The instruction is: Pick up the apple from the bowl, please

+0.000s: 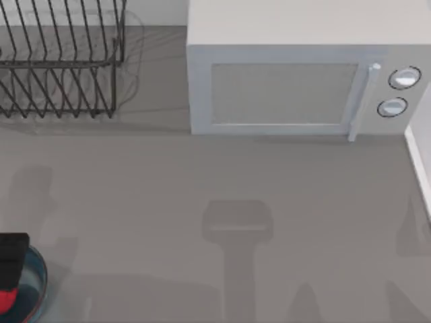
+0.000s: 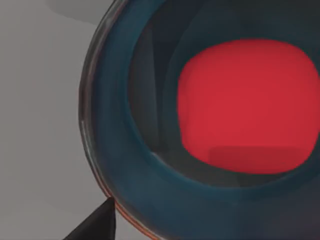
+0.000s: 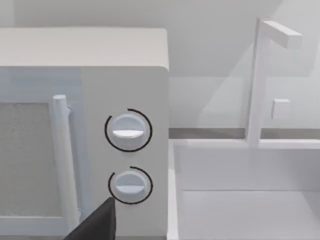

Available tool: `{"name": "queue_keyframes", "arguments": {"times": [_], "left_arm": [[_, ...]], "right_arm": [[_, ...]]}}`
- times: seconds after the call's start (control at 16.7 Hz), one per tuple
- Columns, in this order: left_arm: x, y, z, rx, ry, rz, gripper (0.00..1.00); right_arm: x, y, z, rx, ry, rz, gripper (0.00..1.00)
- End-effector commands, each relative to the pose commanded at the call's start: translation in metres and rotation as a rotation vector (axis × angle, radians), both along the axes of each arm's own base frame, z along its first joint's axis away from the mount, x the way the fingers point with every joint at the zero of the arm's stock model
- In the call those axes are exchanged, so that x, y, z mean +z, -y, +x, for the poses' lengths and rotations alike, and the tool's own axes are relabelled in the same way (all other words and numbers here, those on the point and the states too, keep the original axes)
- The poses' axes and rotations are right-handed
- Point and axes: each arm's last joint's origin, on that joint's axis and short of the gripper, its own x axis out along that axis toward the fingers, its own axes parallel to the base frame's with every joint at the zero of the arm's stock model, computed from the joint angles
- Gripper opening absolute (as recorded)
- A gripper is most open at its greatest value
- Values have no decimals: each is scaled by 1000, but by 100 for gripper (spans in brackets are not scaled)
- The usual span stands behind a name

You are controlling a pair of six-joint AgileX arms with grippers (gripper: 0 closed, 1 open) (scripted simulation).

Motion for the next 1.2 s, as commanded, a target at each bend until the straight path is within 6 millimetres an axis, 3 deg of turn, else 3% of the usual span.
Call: {"name": "queue_keyframes", "arguments": {"times": [0.36,0.6,0.96,1.2], "left_arm": [[-55,-1,8,2,18,1,100],[-92,-1,3,3,12,1,100],[-99,-1,0,3,0,0,100],[-99,-1,0,3,0,0,70]], "right_arm": [[0,0,0,0,0,0,100],[0,0,0,0,0,0,100],[0,0,0,0,0,0,100],[0,0,0,0,0,0,100]]}}
